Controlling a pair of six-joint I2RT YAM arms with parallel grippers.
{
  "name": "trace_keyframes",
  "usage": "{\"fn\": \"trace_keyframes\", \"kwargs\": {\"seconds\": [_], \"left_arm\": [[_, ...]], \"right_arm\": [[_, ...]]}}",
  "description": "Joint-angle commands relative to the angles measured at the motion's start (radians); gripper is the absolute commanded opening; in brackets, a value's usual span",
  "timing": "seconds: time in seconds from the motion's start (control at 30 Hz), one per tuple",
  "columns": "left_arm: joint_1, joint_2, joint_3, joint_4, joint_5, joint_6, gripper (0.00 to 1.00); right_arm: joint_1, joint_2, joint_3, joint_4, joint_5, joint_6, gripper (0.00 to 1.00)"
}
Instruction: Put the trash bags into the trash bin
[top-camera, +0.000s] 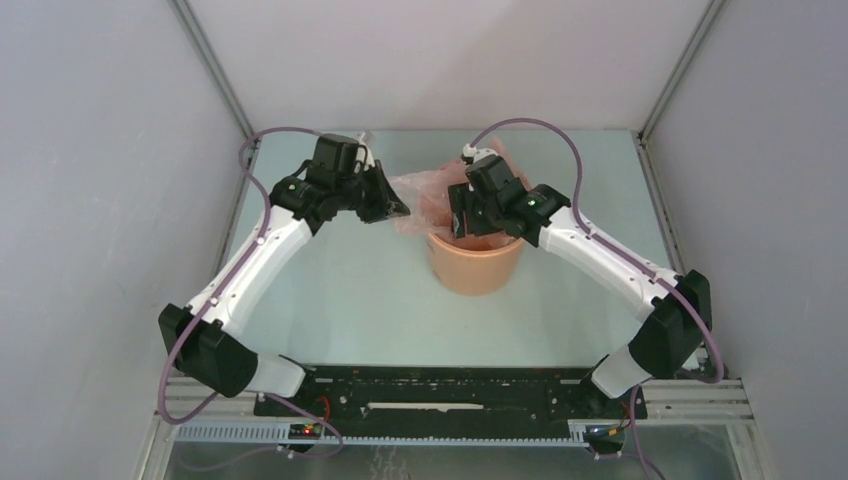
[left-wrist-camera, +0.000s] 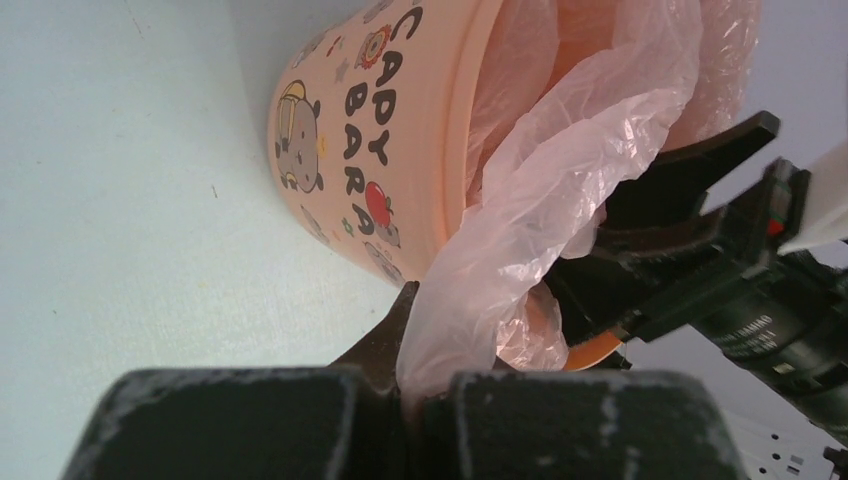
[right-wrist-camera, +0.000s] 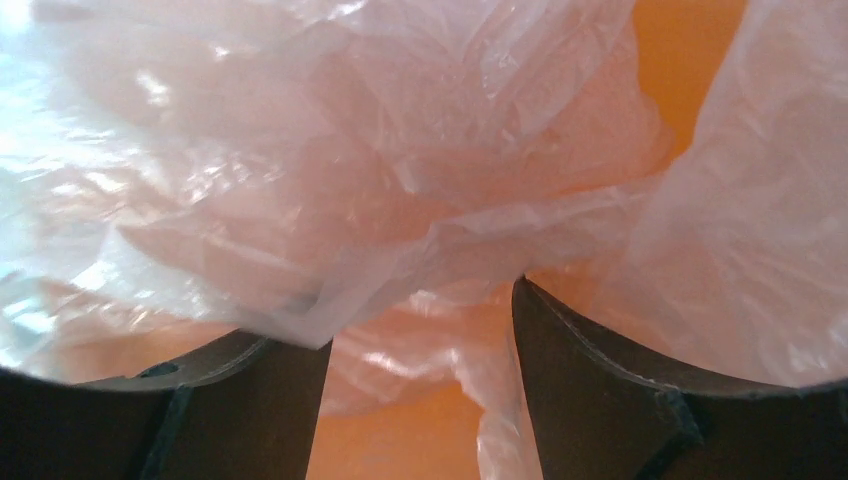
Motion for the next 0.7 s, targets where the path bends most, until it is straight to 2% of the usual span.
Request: {"fn": "trace_keyframes", "kwargs": {"seconds": [0.0, 0.13, 0.27, 0.37, 0.57, 0.67], "left_arm": [[-0.02, -0.009, 0.082, -0.009, 0.005, 0.02, 0.0], [-0.04, -0.027, 0.081, -0.005, 0.019, -0.001, 0.0], [-0.057, -0.031, 0.069, 0.018, 0.021, -0.034, 0.0], [-0.057, -0.025, 0.084, 0.027, 0.027, -0.056, 0.0], [-0.05, 0.019, 0.132, 0.01, 0.065, -0.071, 0.0], [-0.046, 0.019, 0.137, 0.002, 0.059, -0.067, 0.0]], "right_arm": [[0.012, -0.115, 0.118, -0.094, -0.051, 0.007, 0.76], [0.032, -0.255, 0.134, -0.053, -0.156, 0.058, 0.81], [0.034, -0.302, 0.081, 0.1, -0.088, 0.072, 0.85], [-0.015, -0.239, 0.105, 0.171, -0.047, 0.058, 0.79], [-0.069, -0.059, 0.178, 0.212, -0.05, -0.015, 0.56], [-0.064, -0.01, 0.144, 0.209, -0.061, -0.02, 0.53]]}}
